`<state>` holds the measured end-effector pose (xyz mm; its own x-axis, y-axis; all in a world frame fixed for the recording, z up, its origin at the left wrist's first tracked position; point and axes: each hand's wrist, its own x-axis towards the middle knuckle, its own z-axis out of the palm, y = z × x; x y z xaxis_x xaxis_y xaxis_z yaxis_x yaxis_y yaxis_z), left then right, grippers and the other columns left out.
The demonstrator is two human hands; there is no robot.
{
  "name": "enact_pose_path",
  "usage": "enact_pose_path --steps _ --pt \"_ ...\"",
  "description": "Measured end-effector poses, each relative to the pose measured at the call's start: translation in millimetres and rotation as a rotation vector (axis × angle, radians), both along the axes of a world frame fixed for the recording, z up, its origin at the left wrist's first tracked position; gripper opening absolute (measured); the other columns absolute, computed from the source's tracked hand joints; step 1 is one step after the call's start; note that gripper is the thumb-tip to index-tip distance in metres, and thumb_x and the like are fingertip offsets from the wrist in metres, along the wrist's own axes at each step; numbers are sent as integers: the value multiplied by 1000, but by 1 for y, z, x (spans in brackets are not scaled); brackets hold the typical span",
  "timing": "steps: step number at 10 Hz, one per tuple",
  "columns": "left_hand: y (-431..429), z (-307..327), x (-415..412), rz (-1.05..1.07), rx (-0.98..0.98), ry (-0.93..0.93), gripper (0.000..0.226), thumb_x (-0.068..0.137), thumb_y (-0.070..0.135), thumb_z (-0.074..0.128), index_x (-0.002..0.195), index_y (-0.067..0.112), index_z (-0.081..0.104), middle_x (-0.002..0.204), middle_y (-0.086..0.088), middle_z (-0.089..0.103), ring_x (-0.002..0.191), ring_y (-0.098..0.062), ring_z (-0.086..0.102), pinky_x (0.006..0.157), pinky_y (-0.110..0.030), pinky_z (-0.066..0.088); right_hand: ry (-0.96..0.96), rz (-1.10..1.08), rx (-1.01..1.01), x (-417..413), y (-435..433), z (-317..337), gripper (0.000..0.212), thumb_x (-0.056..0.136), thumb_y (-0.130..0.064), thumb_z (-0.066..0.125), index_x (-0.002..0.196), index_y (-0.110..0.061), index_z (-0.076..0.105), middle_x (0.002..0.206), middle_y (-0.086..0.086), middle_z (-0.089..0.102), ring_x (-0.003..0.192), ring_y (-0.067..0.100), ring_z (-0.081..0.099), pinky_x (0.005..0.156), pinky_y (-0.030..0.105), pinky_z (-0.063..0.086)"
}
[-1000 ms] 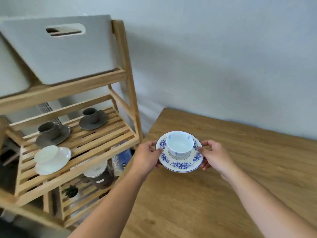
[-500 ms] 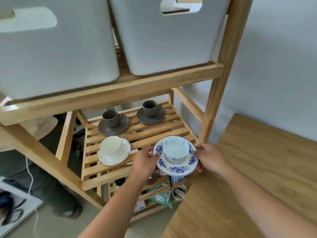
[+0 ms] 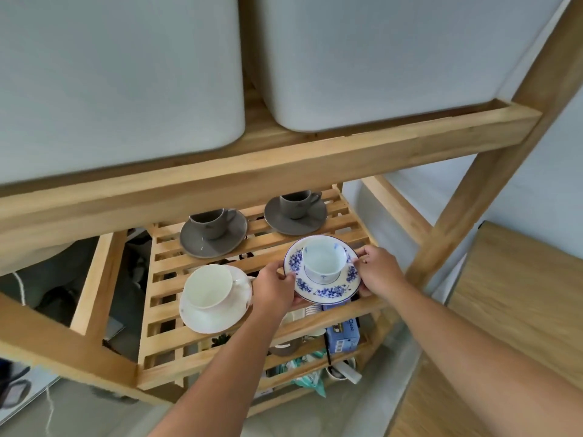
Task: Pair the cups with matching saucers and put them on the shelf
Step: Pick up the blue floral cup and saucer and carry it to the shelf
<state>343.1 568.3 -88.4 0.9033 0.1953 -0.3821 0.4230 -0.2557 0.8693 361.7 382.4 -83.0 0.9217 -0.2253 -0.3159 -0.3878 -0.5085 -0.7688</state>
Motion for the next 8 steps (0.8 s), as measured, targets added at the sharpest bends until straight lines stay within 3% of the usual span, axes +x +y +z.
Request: enact_pose_path --steps 1,2,4,5,7,8 --pt "-4 -9 8 11 19 -13 33 95 15 54 128 15 55 99 -8 69 68 -15 68 49 -21 56 -15 -12 -12 8 -3 -5 11 92 -17 51 97 -13 60 94 10 67 59 17 64 34 20 47" --pt "-7 -17 11 11 20 0 35 95 15 53 130 15 54 99 -7 69 69 -15 68 52 -22 57 -11 -6 -58 12 -4 -11 11 91 -19 52 97 -15 61 86 3 65 63 17 67 47 30 58" --pt "-7 -25 11 26 50 -30 37 95 16 54 132 16 53 99 -6 69 66 -15 67 44 -16 51 -66 17 -148 14 -3 -19 9 90 -23 54 92 -20 62 74 -6 58 77 21 64 69 39 60" --pt "-9 -24 10 37 53 -26 36 95 18 54 131 17 54 100 -6 69 69 -16 67 41 -13 48 -73 22 -154 14 -3 -21 9 91 -24 53 93 -19 61 73 -7 56 80 22 64 73 43 59" --pt "-4 -16 3 32 64 -5 37 96 25 53 132 17 51 98 -9 72 58 -11 65 41 -16 50 -16 44 -108 7 -4 -14 19 91 -27 53 105 -17 60 96 2 64 90 23 66 82 42 57" --pt "2 -11 -14 16 137 10 38 94 27 54 131 16 51 104 -12 70 63 -14 66 49 -23 53 -41 109 -200 -9 -9 -8 27 90 -29 52 113 -18 61 112 3 66 97 20 63 89 36 52"
